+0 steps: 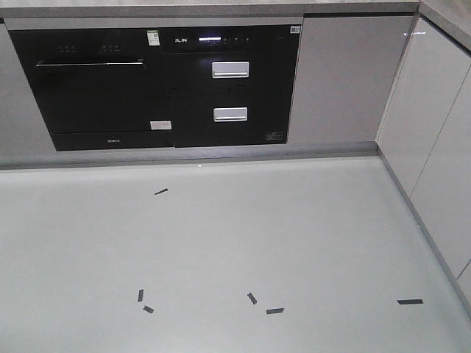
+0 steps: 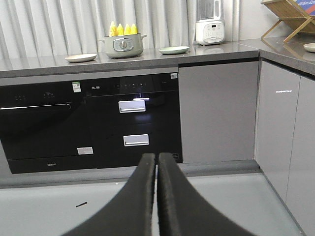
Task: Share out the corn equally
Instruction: 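Drive the base forward toward the counter with the pot and plates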
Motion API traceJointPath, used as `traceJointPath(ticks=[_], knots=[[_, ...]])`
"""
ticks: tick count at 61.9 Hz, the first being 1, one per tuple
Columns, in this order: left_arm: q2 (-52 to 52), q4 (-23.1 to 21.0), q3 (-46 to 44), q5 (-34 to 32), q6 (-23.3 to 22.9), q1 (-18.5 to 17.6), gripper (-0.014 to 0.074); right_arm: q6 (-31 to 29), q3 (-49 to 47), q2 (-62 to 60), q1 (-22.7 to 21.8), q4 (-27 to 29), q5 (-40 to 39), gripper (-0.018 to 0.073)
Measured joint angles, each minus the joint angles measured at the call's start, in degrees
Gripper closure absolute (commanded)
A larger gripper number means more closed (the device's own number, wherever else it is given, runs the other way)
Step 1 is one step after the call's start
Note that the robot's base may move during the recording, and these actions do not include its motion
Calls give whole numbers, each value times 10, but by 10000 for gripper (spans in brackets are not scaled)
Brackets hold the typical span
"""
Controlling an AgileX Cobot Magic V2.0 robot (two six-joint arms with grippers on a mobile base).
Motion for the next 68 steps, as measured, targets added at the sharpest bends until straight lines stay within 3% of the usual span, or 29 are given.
traceJointPath(ticks=[68], knots=[[0, 0, 0, 0, 0, 0, 603, 0, 0, 0, 0, 0, 0, 561]])
